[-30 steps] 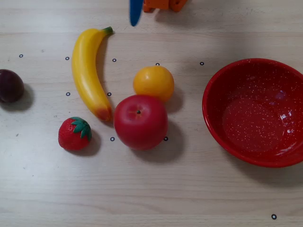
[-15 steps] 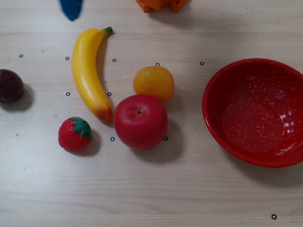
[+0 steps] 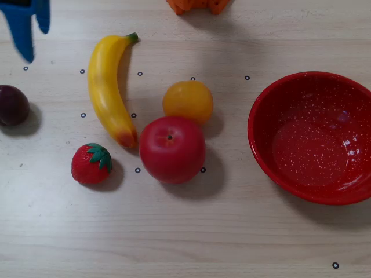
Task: Put plum in the red bowl.
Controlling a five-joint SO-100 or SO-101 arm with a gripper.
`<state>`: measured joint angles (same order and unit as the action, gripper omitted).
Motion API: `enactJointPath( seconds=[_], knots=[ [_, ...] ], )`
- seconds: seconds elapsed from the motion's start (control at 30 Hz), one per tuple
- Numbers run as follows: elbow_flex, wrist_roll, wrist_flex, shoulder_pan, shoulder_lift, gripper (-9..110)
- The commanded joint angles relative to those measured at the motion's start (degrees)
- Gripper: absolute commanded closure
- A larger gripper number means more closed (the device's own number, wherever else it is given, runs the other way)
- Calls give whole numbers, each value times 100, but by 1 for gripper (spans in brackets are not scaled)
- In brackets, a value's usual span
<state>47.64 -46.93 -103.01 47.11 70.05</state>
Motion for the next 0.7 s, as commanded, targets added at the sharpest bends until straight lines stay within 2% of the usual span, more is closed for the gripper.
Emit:
enactJointPath(
  seconds=[0.0,0.2,0.37,0.67],
  knots=[
    [-747,-378,-246,281,44,69],
    [-1687,-861,-387,642,-747,57],
    [-2830,-1125,-554,896,-1644,52],
    [-3779,-1239,-562,1222,-2742,45]
  ],
)
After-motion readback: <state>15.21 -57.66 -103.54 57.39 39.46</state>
